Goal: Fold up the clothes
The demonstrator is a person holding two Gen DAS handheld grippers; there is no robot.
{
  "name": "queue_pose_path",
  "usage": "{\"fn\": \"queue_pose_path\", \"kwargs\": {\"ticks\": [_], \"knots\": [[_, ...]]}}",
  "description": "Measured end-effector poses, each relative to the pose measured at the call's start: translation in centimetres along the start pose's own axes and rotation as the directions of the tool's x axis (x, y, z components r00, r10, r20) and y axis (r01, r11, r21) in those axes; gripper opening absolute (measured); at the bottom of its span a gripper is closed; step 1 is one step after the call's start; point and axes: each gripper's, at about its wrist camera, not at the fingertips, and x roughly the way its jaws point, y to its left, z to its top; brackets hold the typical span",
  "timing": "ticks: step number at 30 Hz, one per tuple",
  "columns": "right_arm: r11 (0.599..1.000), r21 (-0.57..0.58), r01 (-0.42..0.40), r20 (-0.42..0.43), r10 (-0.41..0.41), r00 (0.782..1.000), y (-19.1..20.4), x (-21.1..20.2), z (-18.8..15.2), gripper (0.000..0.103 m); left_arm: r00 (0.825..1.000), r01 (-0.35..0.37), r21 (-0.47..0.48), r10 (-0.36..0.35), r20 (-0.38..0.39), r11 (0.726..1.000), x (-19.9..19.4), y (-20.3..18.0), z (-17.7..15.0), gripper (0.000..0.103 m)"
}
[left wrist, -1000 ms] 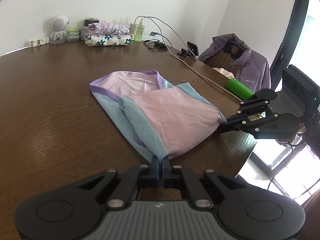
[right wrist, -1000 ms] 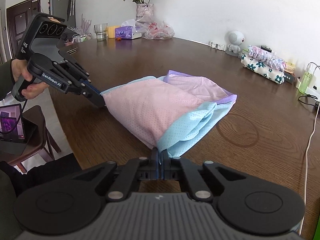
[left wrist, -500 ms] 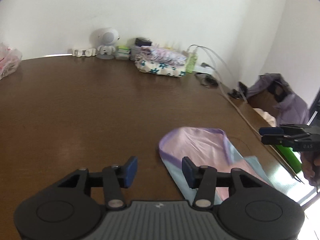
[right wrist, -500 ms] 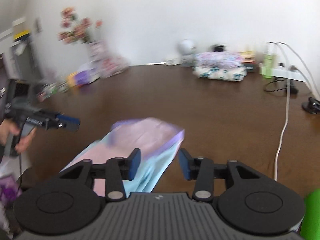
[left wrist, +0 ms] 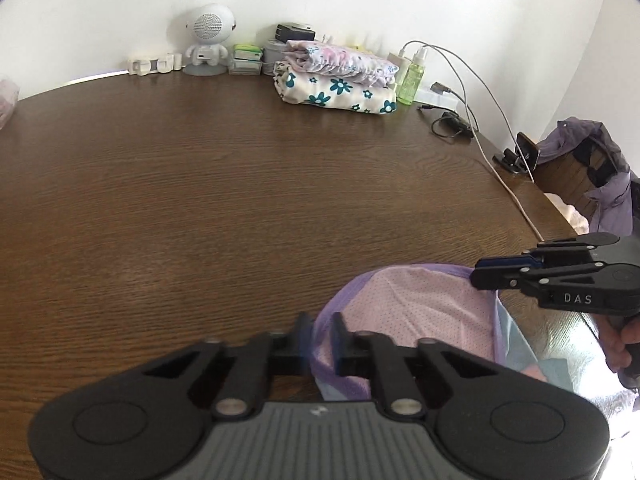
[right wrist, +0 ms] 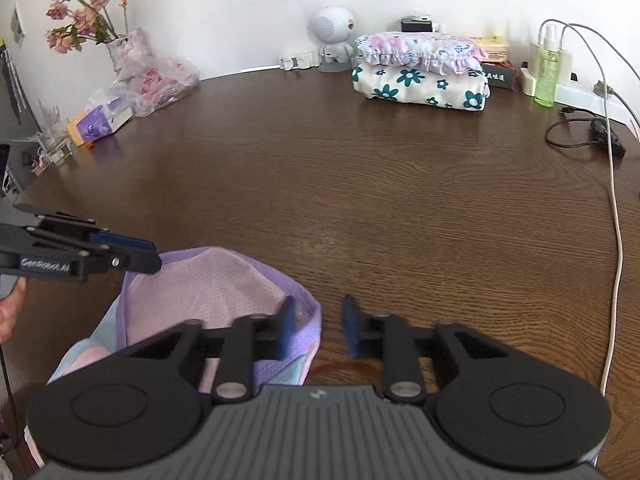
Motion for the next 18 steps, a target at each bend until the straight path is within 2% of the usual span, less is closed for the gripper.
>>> {"fn": "queue_pose_path", "kwargs": {"ticks": [1, 6, 11, 15, 18], "knots": [[1.000, -0.006, -0.006, -0.003, 0.006, 1.000, 0.1, -0.2, -0.2, 0.004, 1.000, 0.003, 0.004, -0.003, 0.000, 1.000, -0.1, 0.0, -0.2, 0.004], [0.999, -0.027, -0.019, 0.025, 0.020, 0.999, 0.3, -1.2, -0.7, 0.002, 0.999, 0.009, 0.009, -0.009, 0.045, 1.000, -1.2, -0.6, -0.2, 0.001], [0.996, -0.068, -0.065, 0.128, 0.073, 0.989, 0.7, -4.4, -1.0, 0.002, 0.991, -0.018, 0.084, 0.007, 0.132, 0.996, -4.1, -2.7, -0.4, 0.001], [0.987, -0.121, -0.105, 0.212, 0.129, 0.969, 1.2, -7.6, -2.1, 0.002, 0.975, -0.076, 0.136, 0.045, 0.219, 0.988, -6.8, -4.6, -3.0, 0.001], [0.973, -0.194, -0.124, 0.262, 0.173, 0.950, 2.0, -10.1, -4.4, 0.002, 0.958, -0.134, 0.107, 0.101, 0.269, 0.985, -8.6, -5.5, -5.9, 0.001]]}}
